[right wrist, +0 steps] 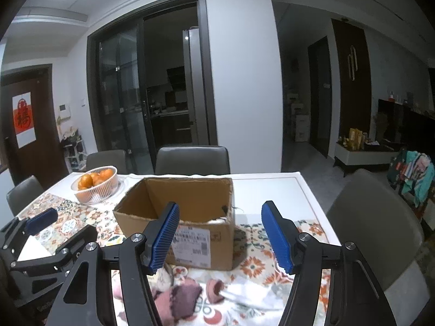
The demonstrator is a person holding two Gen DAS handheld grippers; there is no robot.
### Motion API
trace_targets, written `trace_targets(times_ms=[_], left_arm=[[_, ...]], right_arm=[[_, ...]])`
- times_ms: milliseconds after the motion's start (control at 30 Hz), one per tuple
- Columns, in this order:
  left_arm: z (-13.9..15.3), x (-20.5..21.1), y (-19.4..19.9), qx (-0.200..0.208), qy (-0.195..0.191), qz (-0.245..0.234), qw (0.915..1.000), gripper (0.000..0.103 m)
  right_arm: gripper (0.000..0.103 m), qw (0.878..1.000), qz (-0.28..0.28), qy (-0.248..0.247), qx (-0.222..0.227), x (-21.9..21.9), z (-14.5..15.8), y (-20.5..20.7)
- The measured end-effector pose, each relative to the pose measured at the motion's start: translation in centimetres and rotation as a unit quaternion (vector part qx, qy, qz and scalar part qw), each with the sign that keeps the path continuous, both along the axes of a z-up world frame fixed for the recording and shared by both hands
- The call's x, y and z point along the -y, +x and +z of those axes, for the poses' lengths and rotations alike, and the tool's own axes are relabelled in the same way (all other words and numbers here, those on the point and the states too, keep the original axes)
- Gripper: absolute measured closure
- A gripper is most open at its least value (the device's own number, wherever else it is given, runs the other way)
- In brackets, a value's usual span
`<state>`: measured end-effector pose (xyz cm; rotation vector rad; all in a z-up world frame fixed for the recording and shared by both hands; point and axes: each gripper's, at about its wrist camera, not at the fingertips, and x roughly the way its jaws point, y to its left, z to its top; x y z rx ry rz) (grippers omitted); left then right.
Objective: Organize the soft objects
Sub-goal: 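Move both tools back toward the remaining soft items on the table, then grasp the mauve fuzzy towel with the left tool while the right tool grasps the white cloth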
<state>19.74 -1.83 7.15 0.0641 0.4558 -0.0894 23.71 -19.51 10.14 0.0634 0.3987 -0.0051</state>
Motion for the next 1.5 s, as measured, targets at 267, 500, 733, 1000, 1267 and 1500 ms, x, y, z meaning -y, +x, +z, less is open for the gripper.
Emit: trace_targets(times_ms=[267,500,733,1000,1267,1500], left_arm=[[-1.8,0.4,-3.2,-0.010,-0.012,-0.006,0.9999,0.022],[-4.4,1.1,-5.7,-0.030,-0.005,-0.008,0.9995,0.022],[-6.8,1.4,-7.5,-0.042,0.003,-0.003,0.9991,0.022],[-9.4,2.3,-8.4,-0.066,0.018,-0.009,0.9976,0.022],[-12.4,2.3,-7.2,-0.119,-0.008,0.010,0.9929,0.022],[-14.3,2.1,-5.4,-0.145,-0.028,0.032,0.9885,0.022]], right_arm=[[0.036,1.000,-0.014,-0.006,-0.005,0.8,-1.1,-3.7],[0.036,0.999,-0.029,0.004,-0.024,2.0,-3.1,-6.1],[0.036,0.998,-0.032,0.009,-0.055,2.3,-5.7,-7.2],[0.036,0.996,-0.029,-0.001,-0.079,2.7,-7.9,-8.4],[0.036,0.993,-0.044,0.001,-0.109,3.4,-10.4,-8.3],[0.036,0.989,-0.058,0.023,-0.134,4.0,-12.8,-7.0]])
